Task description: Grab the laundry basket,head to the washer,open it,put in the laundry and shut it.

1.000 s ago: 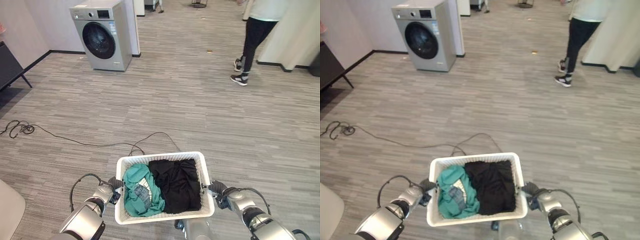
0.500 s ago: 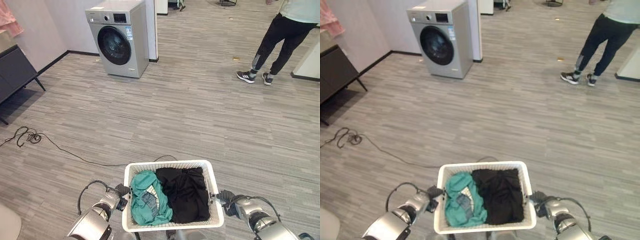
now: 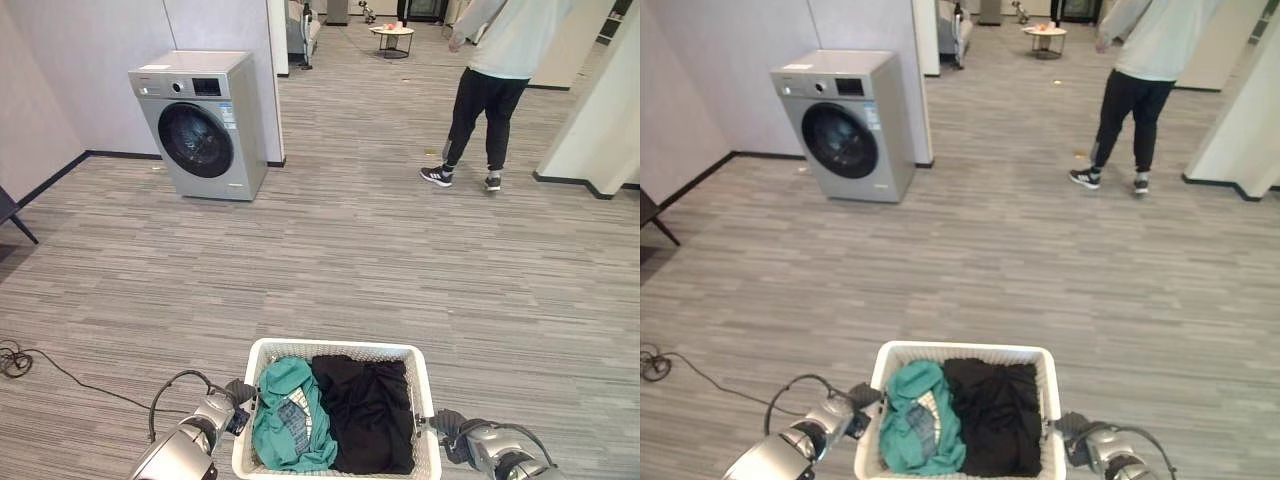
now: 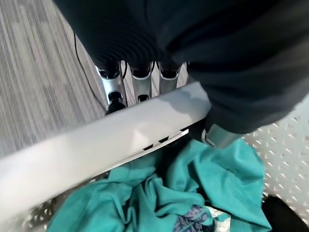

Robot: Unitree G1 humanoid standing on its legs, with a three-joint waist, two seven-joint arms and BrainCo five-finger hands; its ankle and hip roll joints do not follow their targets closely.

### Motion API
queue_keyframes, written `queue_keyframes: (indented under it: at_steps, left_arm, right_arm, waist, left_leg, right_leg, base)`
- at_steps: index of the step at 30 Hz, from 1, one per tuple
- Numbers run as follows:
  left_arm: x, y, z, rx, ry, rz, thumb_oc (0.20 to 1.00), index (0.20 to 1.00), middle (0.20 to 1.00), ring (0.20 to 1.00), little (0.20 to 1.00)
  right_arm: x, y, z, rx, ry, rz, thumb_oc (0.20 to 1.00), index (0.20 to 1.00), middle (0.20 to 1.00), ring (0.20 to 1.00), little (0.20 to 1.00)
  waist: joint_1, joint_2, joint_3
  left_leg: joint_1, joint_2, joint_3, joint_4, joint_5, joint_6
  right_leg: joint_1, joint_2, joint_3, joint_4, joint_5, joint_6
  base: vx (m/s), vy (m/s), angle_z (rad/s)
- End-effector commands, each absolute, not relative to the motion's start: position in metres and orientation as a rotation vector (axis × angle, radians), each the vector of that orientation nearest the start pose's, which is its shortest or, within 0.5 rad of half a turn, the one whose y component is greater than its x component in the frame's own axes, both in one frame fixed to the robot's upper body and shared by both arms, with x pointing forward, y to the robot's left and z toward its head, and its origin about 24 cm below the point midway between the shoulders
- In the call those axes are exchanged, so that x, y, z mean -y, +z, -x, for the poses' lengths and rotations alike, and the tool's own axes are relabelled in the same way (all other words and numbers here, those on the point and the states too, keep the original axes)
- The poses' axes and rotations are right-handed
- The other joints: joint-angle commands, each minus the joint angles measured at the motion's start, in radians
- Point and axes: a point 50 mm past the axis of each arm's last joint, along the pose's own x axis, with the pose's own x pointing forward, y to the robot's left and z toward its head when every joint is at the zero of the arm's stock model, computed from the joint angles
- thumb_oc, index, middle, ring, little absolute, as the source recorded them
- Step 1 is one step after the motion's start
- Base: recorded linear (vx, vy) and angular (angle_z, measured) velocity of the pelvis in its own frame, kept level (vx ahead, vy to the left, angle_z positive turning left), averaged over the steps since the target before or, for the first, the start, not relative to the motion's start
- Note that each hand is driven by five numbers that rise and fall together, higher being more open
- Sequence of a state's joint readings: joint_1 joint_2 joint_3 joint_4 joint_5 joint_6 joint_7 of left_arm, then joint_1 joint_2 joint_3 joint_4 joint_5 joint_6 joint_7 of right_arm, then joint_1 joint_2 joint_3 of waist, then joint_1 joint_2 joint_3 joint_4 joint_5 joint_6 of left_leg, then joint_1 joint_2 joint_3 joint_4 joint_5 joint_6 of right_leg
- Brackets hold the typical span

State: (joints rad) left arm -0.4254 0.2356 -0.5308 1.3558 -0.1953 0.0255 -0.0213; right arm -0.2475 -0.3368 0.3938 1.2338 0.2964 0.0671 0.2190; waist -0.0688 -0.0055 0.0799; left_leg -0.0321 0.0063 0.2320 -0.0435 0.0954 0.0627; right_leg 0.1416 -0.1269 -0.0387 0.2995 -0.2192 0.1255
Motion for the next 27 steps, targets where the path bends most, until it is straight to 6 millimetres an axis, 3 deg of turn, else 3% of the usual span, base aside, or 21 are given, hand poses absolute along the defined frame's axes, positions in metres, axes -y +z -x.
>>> queue_keyframes:
  at_steps: [1, 2, 5, 6, 8, 10, 16, 21, 27]
  left_arm:
    - [-0.17, -0.1, -0.253, -0.826, -0.242, -0.36, 0.2, 0.2, 0.2, 0.2, 0.2]
    - [-0.167, -0.101, -0.252, -0.825, -0.248, -0.355, 0.2, 0.2, 0.2, 0.2, 0.2]
    - [-0.164, -0.097, -0.258, -0.804, -0.254, -0.351, 0.2, 0.2, 0.2, 0.2, 0.2]
    - [-0.162, -0.095, -0.261, -0.792, -0.257, -0.353, 0.2, 0.2, 0.2, 0.2, 0.2]
    - [-0.158, -0.088, -0.269, -0.759, -0.271, -0.369, 0.2, 0.2, 0.2, 0.2, 0.2]
    - [-0.153, -0.089, -0.268, -0.767, -0.311, -0.392, 0.2, 0.2, 0.2, 0.2, 0.2]
    - [-0.144, -0.095, -0.261, -0.782, -0.357, -0.394, 0.2, 0.2, 0.2, 0.2, 0.2]
    - [-0.151, -0.104, -0.249, -0.838, -0.385, -0.441, 0.2, 0.2, 0.2, 0.2, 0.2]
    - [-0.153, -0.099, -0.257, -0.818, -0.413, -0.511, 0.2, 0.2, 0.2, 0.2, 0.2]
  right_arm:
    - [0.229, -0.123, -0.193, -1.043, 0.232, 0.198, 0.2, 0.2, 0.2, 0.2, 0.2]
    - [0.224, -0.123, -0.196, -1.029, 0.239, 0.185, 0.2, 0.2, 0.2, 0.2, 0.2]
    - [0.221, -0.123, -0.196, -1.023, 0.242, 0.173, 0.2, 0.2, 0.2, 0.2, 0.2]
    - [0.224, -0.122, -0.196, -1.024, 0.229, 0.164, 0.2, 0.2, 0.2, 0.2, 0.2]
    - [0.226, -0.121, -0.197, -1.023, 0.248, 0.184, 0.2, 0.2, 0.2, 0.2, 0.2]
    - [0.233, -0.119, -0.196, -1.022, 0.231, 0.208, 0.2, 0.2, 0.2, 0.2, 0.2]
    - [0.246, -0.122, -0.186, -1.053, 0.2, 0.232, 0.2, 0.2, 0.2, 0.2, 0.2]
    - [0.257, -0.126, -0.172, -1.129, 0.219, 0.288, 0.2, 0.2, 0.2, 0.2, 0.2]
    - [0.258, -0.127, -0.168, -1.141, 0.227, 0.272, 0.2, 0.2, 0.2, 0.2, 0.2]
  waist:
    - [0.034, 0.031, 0.004]
    - [0.034, 0.035, 0.014]
    - [0.033, 0.024, 0.025]
    - [0.033, 0.018, 0.026]
    - [0.02, 0.012, 0.042]
    - [0.026, 0.001, 0.056]
    - [0.026, -0.003, 0.047]
    - [0.065, -0.004, 0.028]
    - [0.125, -0.007, 0.025]
  left_leg:
    - [-0.089, 0.046, 0.049, 0.13, -0.016, -0.07]
    - [-0.061, 0.041, 0.059, 0.105, -0.029, -0.062]
    - [-0.036, 0.016, 0.032, 0.087, -0.041, -0.061]
    - [-0.023, 0.003, 0.014, 0.083, -0.053, -0.064]
    - [-0.005, -0.006, -0.012, 0.091, -0.069, -0.069]
    - [0.007, -0.013, -0.023, 0.101, -0.084, -0.07]
    - [0.003, -0.02, -0.024, 0.102, -0.095, -0.072]
    - [0.014, -0.027, -0.06, 0.091, -0.098, -0.074]
    - [0.005, -0.039, -0.113, 0.091, -0.09, -0.08]
  right_leg:
    - [-0.109, 0.0, -0.029, 0.071, 0.22, 0.033]
    - [-0.164, 0.009, -0.079, 0.124, 0.252, 0.044]
    - [-0.221, 0.054, -0.084, 0.023, 0.202, 0.023]
    - [-0.252, 0.045, -0.083, -0.079, 0.207, 0.014]
    - [-0.266, 0.022, -0.081, -0.161, 0.245, 0.016]
    - [-0.242, 0.003, -0.117, -0.177, 0.257, 0.027]
    - [-0.204, 0.003, -0.128, -0.222, 0.264, 0.023]
    - [-0.161, 0.0, -0.178, -0.228, 0.239, 0.022]
    - [-0.129, -0.008, -0.241, -0.24, 0.227, 0.025]
  base:
    - [0.26, 0.266, -0.16]
    - [0.18, 0.157, 0.0]
    - [0.21, 0.082, 0.06]
    - [0.19, -0.021, 0.15]
    - [0.15, -0.027, 0.22]
    - [0.05, -0.022, 0.62]
    - [0.07, -0.002, 0.26]
    - [0.11, -0.021, 0.2]
    - [0.05, -0.044, 0.32]
